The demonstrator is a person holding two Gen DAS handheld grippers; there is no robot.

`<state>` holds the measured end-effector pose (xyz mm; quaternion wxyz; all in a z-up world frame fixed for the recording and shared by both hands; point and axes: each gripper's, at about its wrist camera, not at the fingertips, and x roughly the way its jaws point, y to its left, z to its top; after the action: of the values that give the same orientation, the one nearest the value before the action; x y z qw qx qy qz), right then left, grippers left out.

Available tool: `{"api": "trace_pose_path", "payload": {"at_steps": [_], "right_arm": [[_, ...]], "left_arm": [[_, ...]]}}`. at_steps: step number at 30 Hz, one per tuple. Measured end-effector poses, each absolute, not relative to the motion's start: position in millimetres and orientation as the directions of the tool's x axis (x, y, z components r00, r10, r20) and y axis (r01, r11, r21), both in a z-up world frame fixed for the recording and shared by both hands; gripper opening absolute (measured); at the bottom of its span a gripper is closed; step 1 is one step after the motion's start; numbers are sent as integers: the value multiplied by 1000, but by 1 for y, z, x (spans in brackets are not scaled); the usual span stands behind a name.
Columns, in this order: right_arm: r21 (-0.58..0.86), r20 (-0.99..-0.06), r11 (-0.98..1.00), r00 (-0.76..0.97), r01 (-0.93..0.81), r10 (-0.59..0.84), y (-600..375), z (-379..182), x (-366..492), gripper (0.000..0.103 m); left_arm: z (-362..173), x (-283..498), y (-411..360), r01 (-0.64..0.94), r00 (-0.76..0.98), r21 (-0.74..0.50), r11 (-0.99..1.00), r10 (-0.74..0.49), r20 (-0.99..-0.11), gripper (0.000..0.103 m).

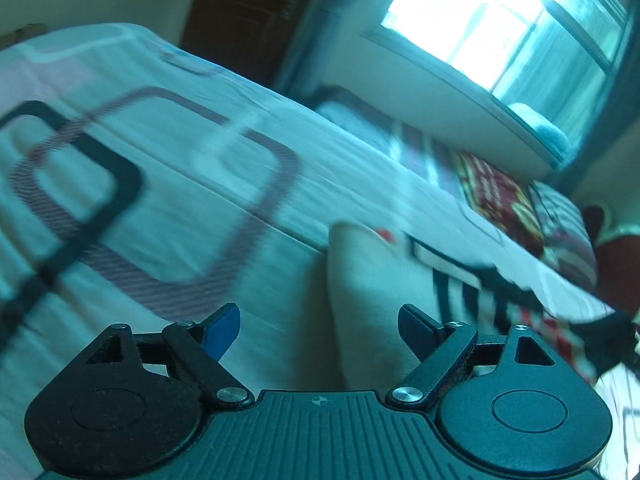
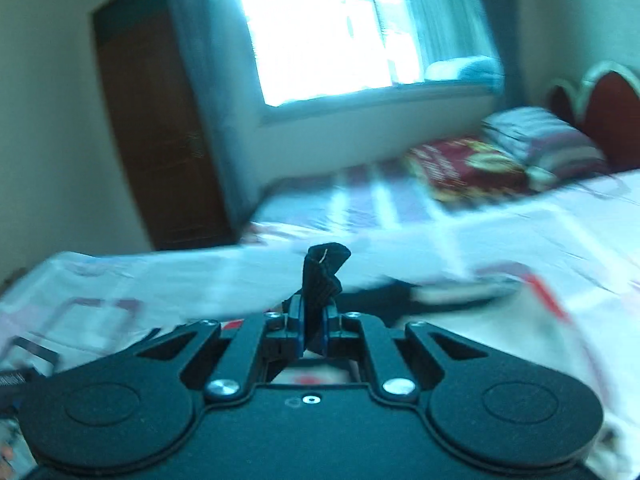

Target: Fold small clothes

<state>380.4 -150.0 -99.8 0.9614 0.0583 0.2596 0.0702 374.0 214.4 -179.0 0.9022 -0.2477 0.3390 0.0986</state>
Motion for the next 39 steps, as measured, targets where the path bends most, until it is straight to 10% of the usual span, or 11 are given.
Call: {"api": "trace_pose_path", "payload": {"at_steps": [10, 16, 24, 26, 27, 30, 39], "right_arm": [[126, -641, 991, 767, 44, 47, -220, -161, 374, 9], [293, -658, 955, 735, 50, 163, -241, -161, 376, 35], [294, -637, 955, 749, 20, 181, -242, -162, 380, 11], [229, -591, 973, 793, -12, 149, -240, -149, 372, 11], [189, -599, 982, 791, -9, 123, -241, -149, 372, 11], [147, -688, 989, 721, 20, 88, -246, -172, 382, 11], [89, -555, 995, 832, 47, 10, -242, -142, 369, 26]], "left_arm": [[-205, 389, 162, -349, 672, -273, 896, 37, -740, 86], [-192, 403, 164, -366, 690, -271, 890, 64, -721, 86], [-204, 452, 173, -380, 665, -264, 886, 63, -744, 85], [-202, 462, 170, -353, 681, -256, 900, 59, -730, 72], [-203, 466, 171, -344, 683, -258, 903, 52, -729, 49], [-203, 477, 171, -360, 686, -285, 888, 45, -727, 46], [-208, 479, 176, -388, 701, -236, 891, 120, -703, 25]]}}
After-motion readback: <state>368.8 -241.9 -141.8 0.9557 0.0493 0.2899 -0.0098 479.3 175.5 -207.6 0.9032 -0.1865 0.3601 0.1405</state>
